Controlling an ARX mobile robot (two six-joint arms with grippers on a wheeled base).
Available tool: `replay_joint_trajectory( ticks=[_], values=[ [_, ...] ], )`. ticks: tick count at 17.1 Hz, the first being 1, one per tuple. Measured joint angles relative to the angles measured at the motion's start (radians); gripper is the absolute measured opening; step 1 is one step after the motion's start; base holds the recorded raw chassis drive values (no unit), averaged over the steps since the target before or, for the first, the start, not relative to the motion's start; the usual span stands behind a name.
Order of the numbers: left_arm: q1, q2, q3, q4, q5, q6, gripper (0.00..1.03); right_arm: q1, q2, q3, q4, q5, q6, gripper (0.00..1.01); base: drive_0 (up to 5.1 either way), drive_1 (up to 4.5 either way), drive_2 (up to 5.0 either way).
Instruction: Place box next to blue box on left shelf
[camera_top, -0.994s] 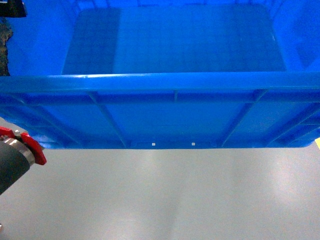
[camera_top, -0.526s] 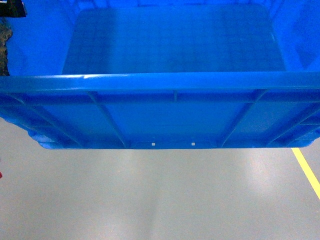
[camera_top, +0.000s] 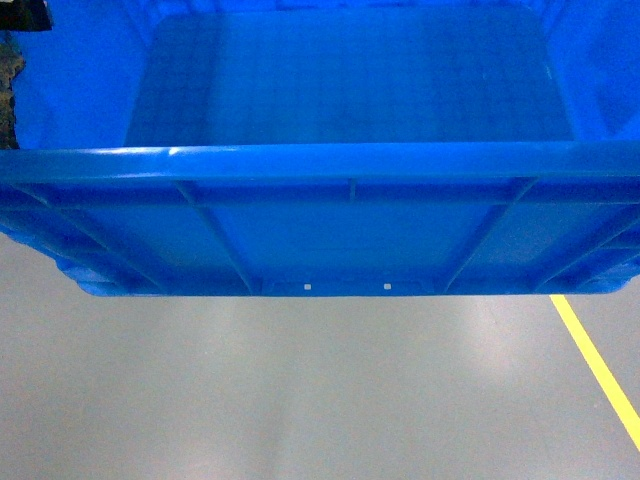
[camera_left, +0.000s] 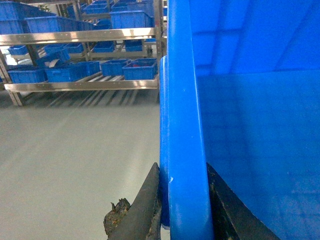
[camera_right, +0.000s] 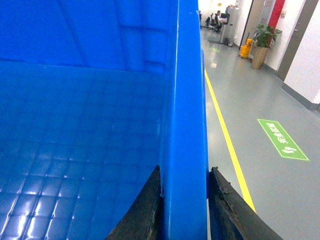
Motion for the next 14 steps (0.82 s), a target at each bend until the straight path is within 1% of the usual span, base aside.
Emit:
replay_joint_trajectory(
  ticks=[14],
  values=[
    [0.0, 0.0, -0.001, -0.002, 0.001, 0.003, 0.15, 0.0, -0.001, -0.001, -0.005, 0.0, -0.002, 0.2, -1.4, -1.37, -1.4]
  ],
)
